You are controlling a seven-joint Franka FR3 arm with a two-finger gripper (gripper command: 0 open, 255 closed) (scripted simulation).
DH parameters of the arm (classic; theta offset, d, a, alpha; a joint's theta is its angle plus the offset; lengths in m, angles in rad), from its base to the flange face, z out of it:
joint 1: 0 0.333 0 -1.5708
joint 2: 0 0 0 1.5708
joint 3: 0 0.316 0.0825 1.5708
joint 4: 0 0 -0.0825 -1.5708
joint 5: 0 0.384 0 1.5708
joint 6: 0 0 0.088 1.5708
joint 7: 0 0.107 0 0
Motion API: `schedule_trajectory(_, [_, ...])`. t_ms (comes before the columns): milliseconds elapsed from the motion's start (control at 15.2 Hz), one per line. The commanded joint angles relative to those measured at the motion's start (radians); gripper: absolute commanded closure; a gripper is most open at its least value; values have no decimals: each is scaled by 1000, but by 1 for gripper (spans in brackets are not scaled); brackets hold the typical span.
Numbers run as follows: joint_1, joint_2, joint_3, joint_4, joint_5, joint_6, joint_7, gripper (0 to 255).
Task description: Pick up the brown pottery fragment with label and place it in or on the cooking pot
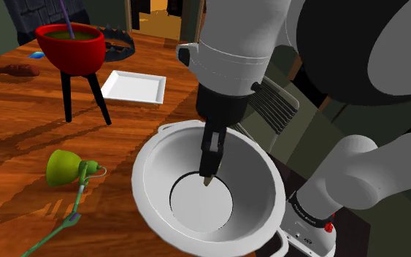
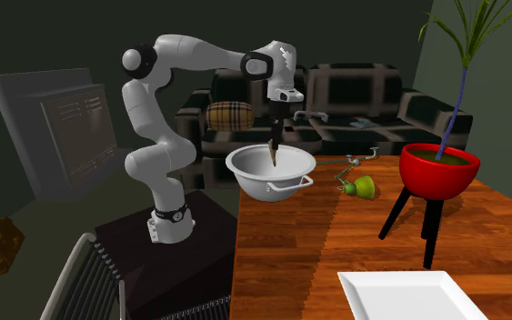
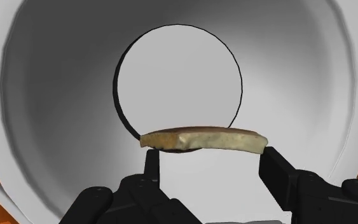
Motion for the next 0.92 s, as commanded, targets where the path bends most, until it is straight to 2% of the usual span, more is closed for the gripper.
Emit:
schedule_trajectory(0, [1,1,8,-33,5,34,-4,255])
schedule_trajectory(528, [1,1,8,-33,5,34,-4,255])
schedule_trajectory(594, [1,1,8,-33,5,34,-4,0])
schedule_trajectory(858, [1,1,8,-33,5,34,-4,0])
